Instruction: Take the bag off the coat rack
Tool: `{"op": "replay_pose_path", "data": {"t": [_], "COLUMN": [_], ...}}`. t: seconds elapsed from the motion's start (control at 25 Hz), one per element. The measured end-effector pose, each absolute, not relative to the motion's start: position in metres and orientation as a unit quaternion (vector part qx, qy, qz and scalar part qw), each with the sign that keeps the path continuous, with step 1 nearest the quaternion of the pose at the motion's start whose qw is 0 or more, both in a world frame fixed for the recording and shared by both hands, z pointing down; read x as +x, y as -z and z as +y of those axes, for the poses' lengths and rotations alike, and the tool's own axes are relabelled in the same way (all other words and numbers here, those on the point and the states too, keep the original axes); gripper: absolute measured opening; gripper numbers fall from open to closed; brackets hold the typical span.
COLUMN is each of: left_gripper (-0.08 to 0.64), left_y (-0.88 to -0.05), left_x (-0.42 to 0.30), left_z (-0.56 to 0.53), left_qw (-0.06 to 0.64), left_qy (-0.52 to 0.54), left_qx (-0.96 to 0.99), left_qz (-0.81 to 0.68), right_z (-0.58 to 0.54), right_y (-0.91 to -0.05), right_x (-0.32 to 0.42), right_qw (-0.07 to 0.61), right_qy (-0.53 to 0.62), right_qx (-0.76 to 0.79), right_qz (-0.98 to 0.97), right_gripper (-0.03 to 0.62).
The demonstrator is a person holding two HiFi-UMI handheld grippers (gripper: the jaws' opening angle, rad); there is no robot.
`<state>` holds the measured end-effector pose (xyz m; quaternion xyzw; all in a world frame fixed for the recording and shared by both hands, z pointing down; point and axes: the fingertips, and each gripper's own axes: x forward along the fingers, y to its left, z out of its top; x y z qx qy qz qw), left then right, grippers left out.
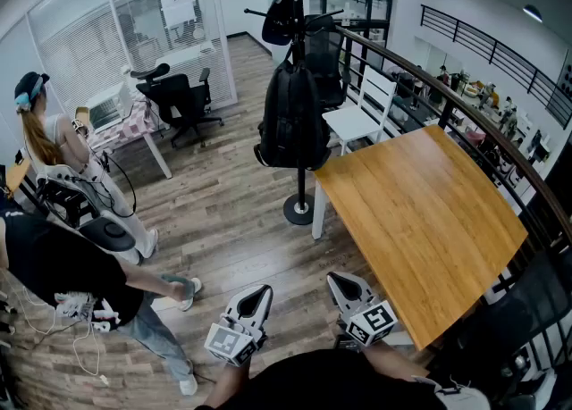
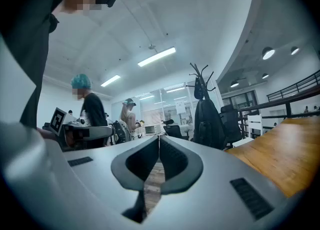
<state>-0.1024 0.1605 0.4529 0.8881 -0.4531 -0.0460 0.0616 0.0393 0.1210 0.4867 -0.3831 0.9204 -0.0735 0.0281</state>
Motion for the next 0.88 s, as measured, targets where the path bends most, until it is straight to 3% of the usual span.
{"op": "replay_pose_path", "data": {"t": [0.24,0.68,0.88], "left_gripper": [0.017,0.017,0.017], "left_y": [-0.460,-0.480,-0.480], "left_x": [-0.103,-0.090,-0.084], "left_z": [0.149,0.150,0.150], "left_qw": [0.045,0.084,0.136], "left_qy": [0.031,0.027,0.081], "left_qx": [0.891,0.897,0.887], "left_qz": [-0.452,-0.432,-0.434], "right_z": [0.111,0.119,0.122], "right_y": [-0.471,-0.479,-0.476], "right_x": [0.045,0.053,0.061], "right_qw": [0.045,0.028,0.031], "right_qy": [0.087,0.101,0.098], "right_qx": [-0.382,-0.381,-0.369], "right_qz": [0.919,0.918,0.924], "right_gripper": [0.032,0.032,0.034]}}
